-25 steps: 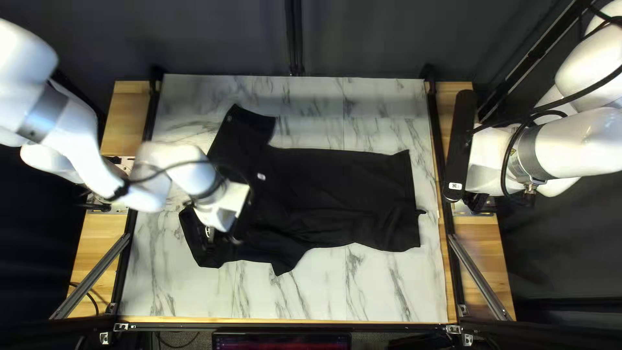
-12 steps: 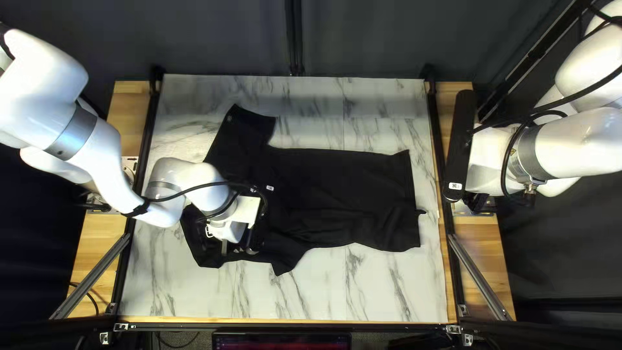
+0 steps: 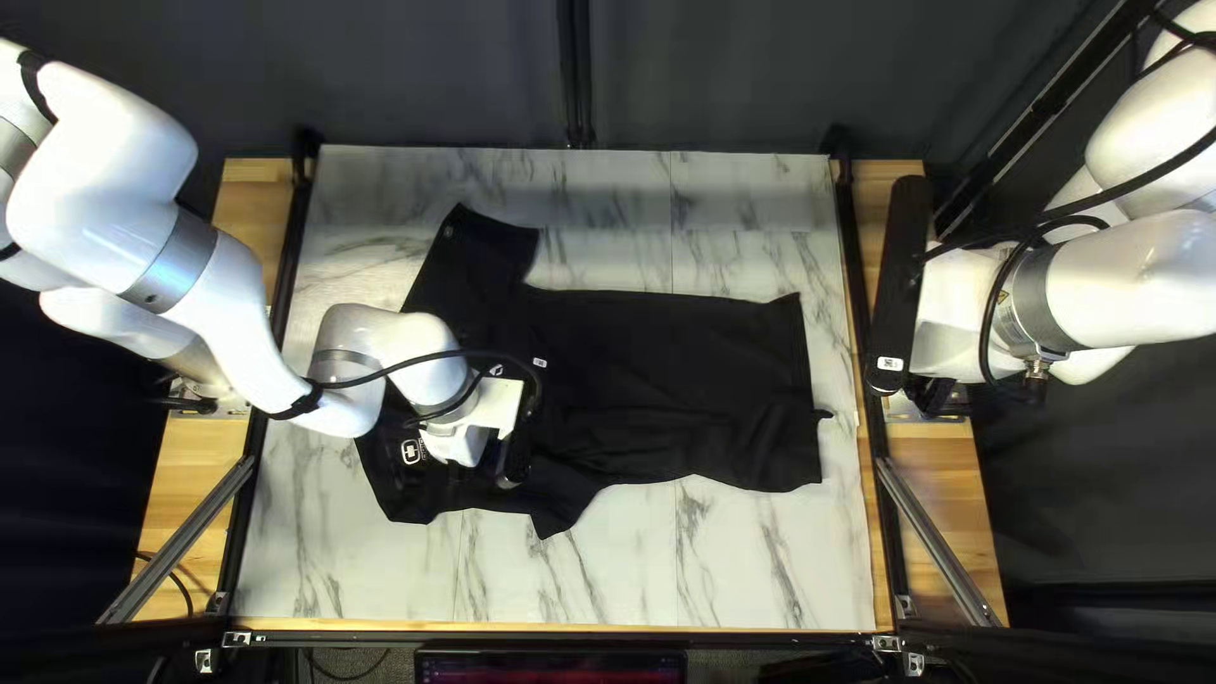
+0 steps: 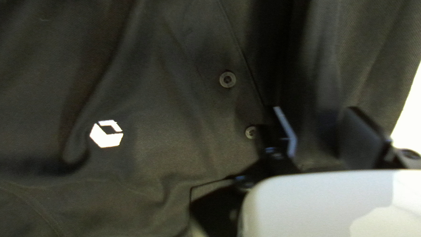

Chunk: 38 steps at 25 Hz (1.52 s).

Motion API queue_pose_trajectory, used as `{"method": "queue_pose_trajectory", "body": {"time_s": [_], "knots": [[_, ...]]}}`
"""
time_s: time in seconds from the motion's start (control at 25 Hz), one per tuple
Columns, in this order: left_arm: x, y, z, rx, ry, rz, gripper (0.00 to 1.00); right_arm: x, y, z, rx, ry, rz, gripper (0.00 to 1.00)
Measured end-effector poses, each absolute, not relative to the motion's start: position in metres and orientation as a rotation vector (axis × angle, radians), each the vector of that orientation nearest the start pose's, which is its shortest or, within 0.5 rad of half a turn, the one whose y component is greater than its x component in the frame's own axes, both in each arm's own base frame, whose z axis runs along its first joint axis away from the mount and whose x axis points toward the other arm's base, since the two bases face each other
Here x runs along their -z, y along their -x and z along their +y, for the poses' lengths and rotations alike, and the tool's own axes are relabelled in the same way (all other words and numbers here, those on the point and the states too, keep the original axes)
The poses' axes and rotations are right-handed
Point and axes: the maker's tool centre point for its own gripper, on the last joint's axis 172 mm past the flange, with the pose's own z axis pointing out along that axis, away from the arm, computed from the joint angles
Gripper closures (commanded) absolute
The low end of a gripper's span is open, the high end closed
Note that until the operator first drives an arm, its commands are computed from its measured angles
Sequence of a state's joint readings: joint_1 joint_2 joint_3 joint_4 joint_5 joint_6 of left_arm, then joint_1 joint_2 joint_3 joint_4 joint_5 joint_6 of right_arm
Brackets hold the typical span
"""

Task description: Fold t-shirt

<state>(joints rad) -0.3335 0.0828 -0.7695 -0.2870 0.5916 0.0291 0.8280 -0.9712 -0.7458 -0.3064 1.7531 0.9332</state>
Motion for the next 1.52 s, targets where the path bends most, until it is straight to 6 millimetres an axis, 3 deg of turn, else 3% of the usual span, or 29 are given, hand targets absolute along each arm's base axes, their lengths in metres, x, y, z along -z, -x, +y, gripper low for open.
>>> {"method": "queue_pose_trajectory", "body": {"time_s": [0.48, 0.76, 1.2, 1.52], "knots": [[-0.098, -0.437, -0.251, 0.050, 3.277, 0.163, 1.00, -0.340, -0.188, 0.081, 0.354, 3.332, 0.260, 0.00], [-0.108, -0.440, -0.280, 0.044, 3.244, 0.071, 1.00, -0.340, -0.188, 0.081, 0.354, 3.332, 0.260, 0.00], [-0.124, -0.444, -0.305, 0.102, 3.206, -0.006, 1.00, -0.340, -0.188, 0.081, 0.354, 3.332, 0.260, 0.00], [-0.139, -0.402, -0.299, 0.077, 3.169, -0.099, 1.00, -0.340, -0.188, 0.081, 0.354, 3.332, 0.260, 0.00]]}}
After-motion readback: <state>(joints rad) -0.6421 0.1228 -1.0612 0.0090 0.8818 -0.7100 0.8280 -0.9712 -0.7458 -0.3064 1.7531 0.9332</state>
